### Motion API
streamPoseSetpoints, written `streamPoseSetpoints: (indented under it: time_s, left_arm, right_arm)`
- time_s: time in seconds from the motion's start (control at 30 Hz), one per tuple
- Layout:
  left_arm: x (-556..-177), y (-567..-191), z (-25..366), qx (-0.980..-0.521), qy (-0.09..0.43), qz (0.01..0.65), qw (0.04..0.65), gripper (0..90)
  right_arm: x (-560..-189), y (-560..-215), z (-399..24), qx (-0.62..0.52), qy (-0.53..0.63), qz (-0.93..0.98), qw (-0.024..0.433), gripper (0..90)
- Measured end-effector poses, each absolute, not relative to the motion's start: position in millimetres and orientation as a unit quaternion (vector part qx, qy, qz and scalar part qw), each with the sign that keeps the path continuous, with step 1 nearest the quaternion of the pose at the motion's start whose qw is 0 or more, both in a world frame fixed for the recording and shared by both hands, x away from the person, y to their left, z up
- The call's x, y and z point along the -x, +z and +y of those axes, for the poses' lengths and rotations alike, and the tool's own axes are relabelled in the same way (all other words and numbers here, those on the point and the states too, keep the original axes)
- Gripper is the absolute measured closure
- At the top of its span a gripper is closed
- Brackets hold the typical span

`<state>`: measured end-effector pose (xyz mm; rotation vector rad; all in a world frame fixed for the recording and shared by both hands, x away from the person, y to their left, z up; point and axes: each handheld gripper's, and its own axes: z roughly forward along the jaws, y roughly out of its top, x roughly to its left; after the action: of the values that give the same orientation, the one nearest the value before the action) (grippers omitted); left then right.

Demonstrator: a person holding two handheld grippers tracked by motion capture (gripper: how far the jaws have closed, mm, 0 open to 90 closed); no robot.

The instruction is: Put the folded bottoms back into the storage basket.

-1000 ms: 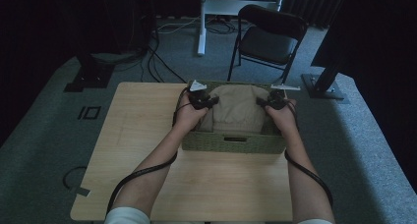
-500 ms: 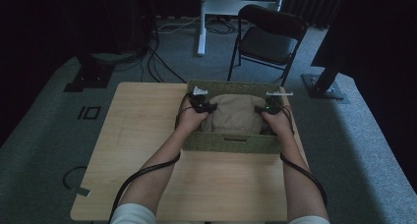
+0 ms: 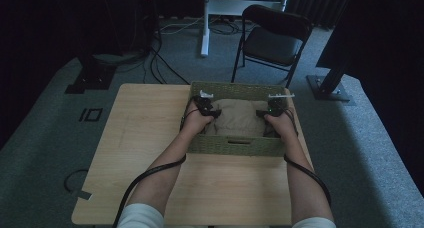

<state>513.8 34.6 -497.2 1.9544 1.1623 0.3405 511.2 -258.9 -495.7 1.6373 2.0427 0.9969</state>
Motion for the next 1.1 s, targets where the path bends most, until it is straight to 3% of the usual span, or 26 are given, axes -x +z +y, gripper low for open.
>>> streamPoseSetpoints:
  time_s: [0.03, 0.13, 0.23, 0.6, 0.9, 1.1]
  left_arm:
    - [-514.4, -498.1, 34.6, -0.776, 0.138, 0.466, 0.402, 38.2]
    - [-515.1, -497.6, 35.9, -0.771, 0.150, 0.471, 0.401, 28.4]
    - [-514.5, -491.1, 35.4, -0.765, 0.168, 0.474, 0.402, 23.6]
    - [-503.8, -446.1, 35.5, -0.767, 0.174, 0.440, 0.434, 19.5]
    - [-490.3, -419.9, 42.9, -0.806, 0.170, 0.408, 0.393, 18.1]
    - [-482.7, -405.4, 46.1, -0.802, 0.167, 0.401, 0.409, 18.1]
  right_arm:
    - [-512.1, -496.2, -258.4, -0.572, 0.353, 0.720, 0.173, 41.3]
    - [-513.1, -497.0, -257.0, -0.560, 0.358, 0.726, 0.177, 28.4]
    - [-511.0, -495.5, -254.6, -0.564, 0.354, 0.727, 0.166, 18.1]
    - [-502.4, -452.7, -257.2, -0.555, 0.388, 0.710, 0.194, 17.1]
    - [-490.5, -432.4, -260.6, -0.557, 0.397, 0.701, 0.202, 15.2]
    - [-481.7, -426.1, -264.4, -0.552, 0.405, 0.698, 0.211, 15.2]
